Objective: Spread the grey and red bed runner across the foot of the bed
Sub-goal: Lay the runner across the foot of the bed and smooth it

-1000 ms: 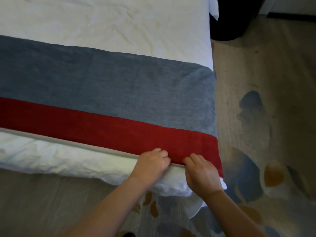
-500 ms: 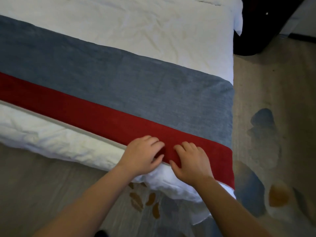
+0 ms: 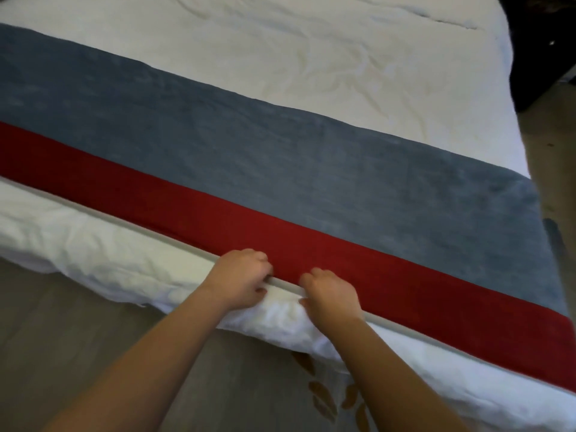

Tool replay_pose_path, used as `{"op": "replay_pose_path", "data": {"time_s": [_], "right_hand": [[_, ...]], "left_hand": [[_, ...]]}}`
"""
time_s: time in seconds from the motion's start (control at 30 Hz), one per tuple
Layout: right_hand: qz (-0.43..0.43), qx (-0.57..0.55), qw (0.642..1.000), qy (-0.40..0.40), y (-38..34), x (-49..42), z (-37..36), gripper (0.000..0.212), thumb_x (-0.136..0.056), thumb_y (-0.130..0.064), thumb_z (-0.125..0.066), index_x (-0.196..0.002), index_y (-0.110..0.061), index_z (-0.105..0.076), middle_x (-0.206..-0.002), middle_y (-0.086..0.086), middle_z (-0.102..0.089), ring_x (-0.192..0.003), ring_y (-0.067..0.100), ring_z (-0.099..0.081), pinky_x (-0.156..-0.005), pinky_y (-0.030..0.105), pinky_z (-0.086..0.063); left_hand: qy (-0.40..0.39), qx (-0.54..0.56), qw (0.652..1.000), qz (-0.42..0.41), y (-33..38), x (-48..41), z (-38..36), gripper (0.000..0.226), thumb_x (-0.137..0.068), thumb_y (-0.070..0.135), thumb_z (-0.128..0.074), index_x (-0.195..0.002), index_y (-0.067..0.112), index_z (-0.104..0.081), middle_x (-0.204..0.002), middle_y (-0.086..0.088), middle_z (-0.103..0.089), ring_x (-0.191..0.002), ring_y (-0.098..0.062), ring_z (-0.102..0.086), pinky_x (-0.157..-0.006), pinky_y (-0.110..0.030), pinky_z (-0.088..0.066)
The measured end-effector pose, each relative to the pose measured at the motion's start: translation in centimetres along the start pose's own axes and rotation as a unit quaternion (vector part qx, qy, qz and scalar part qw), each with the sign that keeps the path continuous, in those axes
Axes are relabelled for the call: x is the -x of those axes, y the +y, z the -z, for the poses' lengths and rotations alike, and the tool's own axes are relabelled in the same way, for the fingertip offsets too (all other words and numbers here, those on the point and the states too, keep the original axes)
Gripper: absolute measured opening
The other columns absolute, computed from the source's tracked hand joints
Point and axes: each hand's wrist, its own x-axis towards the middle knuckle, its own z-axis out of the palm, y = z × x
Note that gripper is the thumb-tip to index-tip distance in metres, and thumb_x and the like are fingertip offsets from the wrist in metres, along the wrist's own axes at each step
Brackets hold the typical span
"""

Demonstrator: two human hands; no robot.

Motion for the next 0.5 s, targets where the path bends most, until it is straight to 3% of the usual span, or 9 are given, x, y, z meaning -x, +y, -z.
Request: {"op": "replay_pose_path", "data": {"time_s": [0.13,0.23,0.33,0.43,0.5], "right_hand": [[-0.099,-0.001,0.995,-0.014,-0.9,-0.6,-0.9,0.017,-0.084,-0.010,-0.052,-0.095,-0.022,-0.059,-0.096,-0.003,-0.061,-0.086,0.018,-0.057,-0.064,0.027,-0.044],[-0.064,0.028,0.996,-0.050,-2.2,-0.4,-1.1,0.014,-0.081,-0.014,-0.052,-0.091,-0.022,-0.057,-0.095,-0.005,-0.059,-0.090,0.018,-0.057,-0.061,0.028,-0.036],[-0.017,0.016,0.998,-0.052,-3.6,-0.6,-0.4,0.015,-0.067,-0.022,-0.066,-0.078,-0.022,-0.056,-0.076,-0.004,-0.059,-0.071,0.019,-0.060,-0.050,0.028,-0.034],[0.010,-0.023,0.999,-0.039,-6.2,-2.8,0.1,0.023,-0.077,-0.042,-0.056,-0.091,-0.025,-0.052,-0.085,-0.006,-0.056,-0.076,0.017,-0.057,-0.056,0.029,-0.038],[0.022,-0.055,0.998,-0.026,-8.5,-5.5,0.2,0.021,-0.085,-0.039,-0.051,-0.101,-0.027,-0.051,-0.096,-0.006,-0.056,-0.086,0.016,-0.057,-0.066,0.029,-0.045]], "left_hand": [[-0.011,-0.016,1.000,-0.019,-2.5,0.4,-0.5,0.022,-0.089,0.018,-0.047,-0.105,0.018,-0.063,-0.106,0.000,-0.059,-0.100,-0.022,-0.055,-0.080,-0.037,-0.046],[-0.028,-0.024,0.998,-0.053,-2.5,0.6,-1.1,0.021,-0.088,0.010,-0.044,-0.100,0.011,-0.061,-0.103,-0.006,-0.059,-0.098,-0.027,-0.055,-0.080,-0.041,-0.045],[-0.021,-0.009,0.995,-0.100,-3.6,0.5,-1.1,0.016,-0.087,0.011,-0.048,-0.096,0.012,-0.061,-0.099,-0.005,-0.058,-0.095,-0.025,-0.054,-0.074,-0.037,-0.042],[-0.011,0.003,0.991,-0.135,-6.1,0.3,-0.5,0.013,-0.084,0.023,-0.052,-0.092,0.015,-0.060,-0.095,-0.002,-0.057,-0.092,-0.022,-0.053,-0.066,-0.033,-0.033],[-0.009,0.004,0.993,-0.117,-8.7,0.4,-0.2,0.012,-0.084,0.025,-0.050,-0.090,0.018,-0.059,-0.094,0.000,-0.056,-0.093,-0.021,-0.054,-0.065,-0.032,-0.032]]}}
